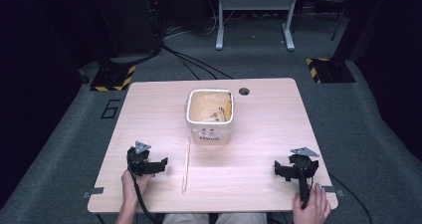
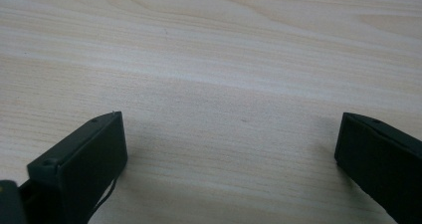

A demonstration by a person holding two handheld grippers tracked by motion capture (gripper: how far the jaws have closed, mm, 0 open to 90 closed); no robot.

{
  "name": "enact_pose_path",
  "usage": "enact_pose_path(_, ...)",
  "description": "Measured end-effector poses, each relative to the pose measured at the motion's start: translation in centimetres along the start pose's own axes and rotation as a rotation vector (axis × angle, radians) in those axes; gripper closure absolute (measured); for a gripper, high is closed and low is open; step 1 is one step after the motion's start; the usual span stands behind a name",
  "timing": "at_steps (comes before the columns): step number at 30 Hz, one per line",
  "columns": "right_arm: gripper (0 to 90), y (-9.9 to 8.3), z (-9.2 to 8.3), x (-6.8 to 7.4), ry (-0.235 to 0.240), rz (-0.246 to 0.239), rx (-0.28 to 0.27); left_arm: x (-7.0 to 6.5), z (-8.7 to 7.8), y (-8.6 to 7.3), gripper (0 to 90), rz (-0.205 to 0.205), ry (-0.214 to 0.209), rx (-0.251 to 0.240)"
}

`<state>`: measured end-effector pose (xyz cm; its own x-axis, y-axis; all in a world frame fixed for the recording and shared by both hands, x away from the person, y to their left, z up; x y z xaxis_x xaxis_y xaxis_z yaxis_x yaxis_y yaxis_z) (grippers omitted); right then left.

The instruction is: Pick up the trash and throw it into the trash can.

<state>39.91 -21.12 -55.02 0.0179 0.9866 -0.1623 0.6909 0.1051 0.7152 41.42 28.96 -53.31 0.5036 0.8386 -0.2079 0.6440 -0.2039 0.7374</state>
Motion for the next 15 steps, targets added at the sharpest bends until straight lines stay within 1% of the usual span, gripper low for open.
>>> enact_pose_path(1,0.0,0.0,0.0,0.0,0.0,0.0,0.0,-0.5,0.2,0.3,4.6,0.014,-0.005,-0.001)
enact_pose_path(2,0.0,0.0,0.0,0.0,0.0,0.0,0.0,-0.7,0.3,0.4,4.7,0.018,0.0,-0.001)
enact_pose_path(5,0.0,0.0,0.0,0.0,0.0,-0.001,-0.001,-1.3,0.6,0.6,4.8,0.021,-0.021,0.009)
enact_pose_path(7,0.0,0.0,0.0,0.0,0.0,-0.001,-0.001,-1.4,0.8,0.7,4.9,0.025,-0.025,0.009)
enact_pose_path(9,0.0,0.0,0.0,0.0,0.0,0.0,0.0,-2.0,1.4,0.9,5.7,0.023,-0.048,0.021)
enact_pose_path(12,0.0,0.0,0.0,0.0,0.0,-0.001,-0.001,-2.2,1.8,1.0,6.6,0.025,-0.046,0.03)
enact_pose_path(13,0.0,0.0,0.0,0.0,0.0,-0.002,-0.001,-2.5,2.2,1.1,6.8,0.03,-0.05,0.042)
enact_pose_path(15,0.0,0.0,0.0,0.0,0.0,-0.001,-0.001,-2.6,2.4,1.2,6.9,0.037,-0.055,0.047)
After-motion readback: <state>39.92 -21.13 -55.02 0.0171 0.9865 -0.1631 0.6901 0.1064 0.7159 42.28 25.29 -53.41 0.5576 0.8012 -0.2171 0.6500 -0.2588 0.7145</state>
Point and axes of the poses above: each handheld gripper's, and its own axes: z roughly forward along the jaws, y roughly out of its top, x roughly to its left, the point moved 3 cm from there along z, roughly forward along the jaws, and after that the axes turned 14 degrees about -y, right-handed, at the moved point
